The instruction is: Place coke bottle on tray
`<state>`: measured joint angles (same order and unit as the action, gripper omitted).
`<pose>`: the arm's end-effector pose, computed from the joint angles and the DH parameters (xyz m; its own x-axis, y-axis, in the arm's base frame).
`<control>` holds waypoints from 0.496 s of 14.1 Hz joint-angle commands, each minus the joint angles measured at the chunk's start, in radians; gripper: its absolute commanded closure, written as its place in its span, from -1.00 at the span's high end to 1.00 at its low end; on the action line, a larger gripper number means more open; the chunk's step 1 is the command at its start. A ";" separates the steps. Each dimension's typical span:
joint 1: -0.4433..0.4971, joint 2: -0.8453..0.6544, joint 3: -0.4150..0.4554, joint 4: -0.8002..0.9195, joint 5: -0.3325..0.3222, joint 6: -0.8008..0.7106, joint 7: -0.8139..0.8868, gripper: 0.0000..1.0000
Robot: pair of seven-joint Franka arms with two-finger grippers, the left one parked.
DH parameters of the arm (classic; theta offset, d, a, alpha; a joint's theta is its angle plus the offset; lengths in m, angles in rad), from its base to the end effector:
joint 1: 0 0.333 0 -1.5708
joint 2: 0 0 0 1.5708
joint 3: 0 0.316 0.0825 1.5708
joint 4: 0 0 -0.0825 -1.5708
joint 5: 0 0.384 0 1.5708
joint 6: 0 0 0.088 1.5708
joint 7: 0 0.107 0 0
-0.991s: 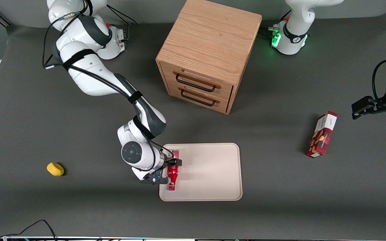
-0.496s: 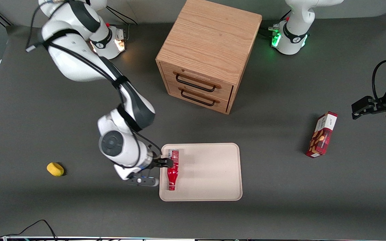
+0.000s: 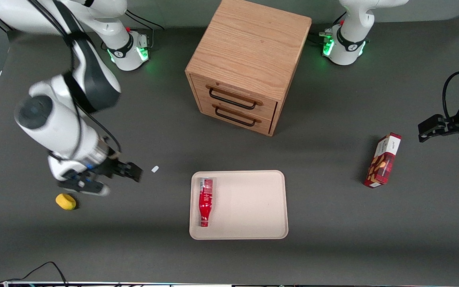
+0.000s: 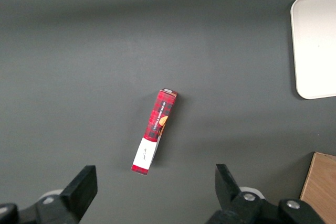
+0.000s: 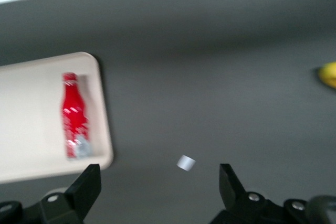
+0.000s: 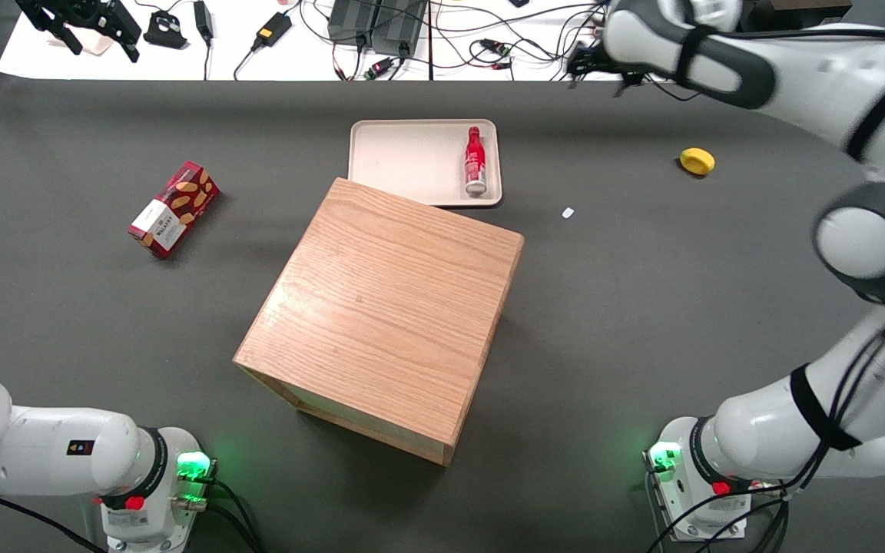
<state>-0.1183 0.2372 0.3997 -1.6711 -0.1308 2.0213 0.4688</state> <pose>0.6234 0.1510 0.4858 0.9791 -0.1544 0.1324 -0.1516 -0.9880 -0.0304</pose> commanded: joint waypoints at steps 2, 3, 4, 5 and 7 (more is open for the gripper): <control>-0.119 -0.231 0.005 -0.125 0.097 -0.148 -0.232 1.00; -0.139 -0.258 -0.005 -0.125 0.114 -0.177 -0.287 1.00; -0.161 -0.283 -0.015 -0.121 0.146 -0.203 -0.333 1.00; -0.165 -0.303 -0.016 -0.121 0.164 -0.240 -0.341 1.00; -0.167 -0.319 -0.016 -0.128 0.169 -0.268 -0.332 1.00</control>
<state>-0.2821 -0.0469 0.3825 -1.7622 0.0069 1.7630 0.1601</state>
